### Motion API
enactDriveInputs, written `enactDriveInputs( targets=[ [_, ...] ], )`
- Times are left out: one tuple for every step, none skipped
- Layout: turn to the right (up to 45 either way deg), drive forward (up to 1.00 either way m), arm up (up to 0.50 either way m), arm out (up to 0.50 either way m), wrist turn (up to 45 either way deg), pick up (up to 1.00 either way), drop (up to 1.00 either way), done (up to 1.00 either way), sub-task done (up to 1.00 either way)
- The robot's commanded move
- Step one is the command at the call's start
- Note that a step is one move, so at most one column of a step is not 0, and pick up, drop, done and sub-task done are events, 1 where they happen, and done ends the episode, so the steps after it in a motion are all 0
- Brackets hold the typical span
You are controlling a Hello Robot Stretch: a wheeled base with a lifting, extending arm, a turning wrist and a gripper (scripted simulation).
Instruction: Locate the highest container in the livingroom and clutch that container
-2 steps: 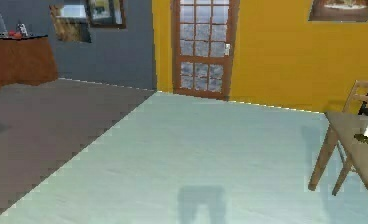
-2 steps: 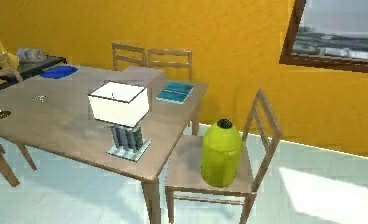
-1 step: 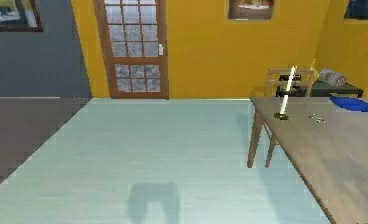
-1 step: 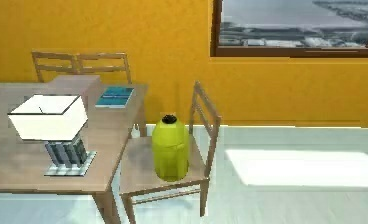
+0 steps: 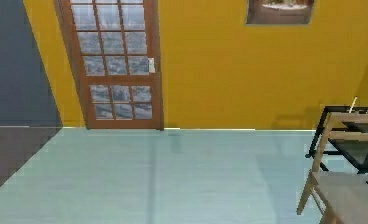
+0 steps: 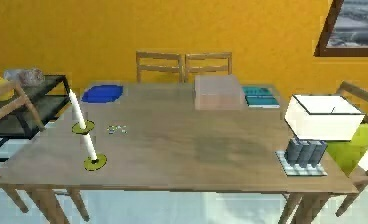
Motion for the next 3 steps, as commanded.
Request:
enactDriveInputs(
  targets=[
    [0.0, 1.00, 0.00, 0.00, 0.0, 0.00, 0.00, 0.00, 0.00],
    [36.0, 0.00, 0.00, 0.00, 0.0, 0.00, 0.00, 0.00, 0.00],
    [0.0, 0.55, 0.00, 0.00, 0.0, 0.00, 0.00, 0.00, 0.00]
  ],
)
